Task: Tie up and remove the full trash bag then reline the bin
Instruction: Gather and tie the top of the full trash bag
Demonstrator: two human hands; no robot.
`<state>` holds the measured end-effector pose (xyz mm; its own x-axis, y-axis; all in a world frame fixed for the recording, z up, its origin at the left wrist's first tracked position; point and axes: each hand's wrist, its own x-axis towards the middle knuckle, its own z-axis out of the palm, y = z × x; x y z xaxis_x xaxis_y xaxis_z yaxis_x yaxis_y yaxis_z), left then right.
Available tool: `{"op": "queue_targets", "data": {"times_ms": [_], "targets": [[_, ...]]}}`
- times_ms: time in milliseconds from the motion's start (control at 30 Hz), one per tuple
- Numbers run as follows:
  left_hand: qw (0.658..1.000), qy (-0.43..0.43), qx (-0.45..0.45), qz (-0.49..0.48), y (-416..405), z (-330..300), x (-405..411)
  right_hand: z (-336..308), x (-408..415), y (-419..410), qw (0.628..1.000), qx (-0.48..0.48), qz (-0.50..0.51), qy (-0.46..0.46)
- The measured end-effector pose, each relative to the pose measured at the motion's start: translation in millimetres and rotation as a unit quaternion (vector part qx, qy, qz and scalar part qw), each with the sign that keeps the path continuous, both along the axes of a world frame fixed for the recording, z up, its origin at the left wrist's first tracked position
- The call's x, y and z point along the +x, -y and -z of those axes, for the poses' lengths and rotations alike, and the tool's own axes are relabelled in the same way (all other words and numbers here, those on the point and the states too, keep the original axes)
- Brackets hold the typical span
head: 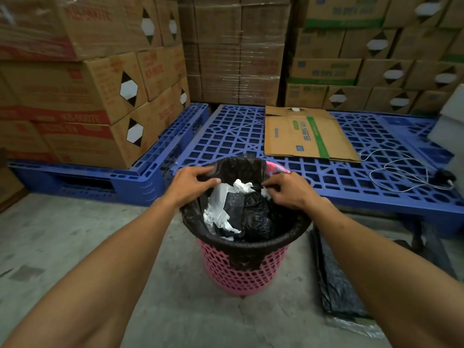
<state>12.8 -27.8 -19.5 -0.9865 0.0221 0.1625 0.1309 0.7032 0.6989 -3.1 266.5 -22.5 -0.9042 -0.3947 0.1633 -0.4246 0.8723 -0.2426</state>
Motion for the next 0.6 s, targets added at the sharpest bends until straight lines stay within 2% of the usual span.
{"op": "queue_targets", "data": {"times_ms": [67,133,167,267,333,433,500,600], "targets": [[0.994,-0.008,-0.106,0.012,0,1,-4,-6,-2,2,0.997,-0.065,-0.005,-0.032],[0.987,0.001,-0.160,-0.001,-1,3,-9,-12,-8,4,0.989,-0.119,0.036,-0.082],[0.985,0.024,-0.169,-0.006,-1,4,-12,-13,-11,3,0.988,-0.111,0.071,-0.076],[0.977,0.092,-0.190,0.010,-3,10,-14,-6,-16,1,0.989,0.023,0.148,0.010],[0.979,0.075,-0.189,0.000,-1,16,-15,2,-16,0,0.984,0.061,0.161,0.041],[0.990,0.002,-0.132,-0.043,4,17,-13,-1,-17,-3,0.987,0.035,0.156,-0.018],[0.991,-0.024,-0.127,-0.040,4,12,-7,-6,-17,-1,0.987,0.018,0.151,-0.054],[0.991,-0.034,-0.126,-0.014,1,5,1,-8,-15,1,0.988,0.002,0.148,-0.051]]}}
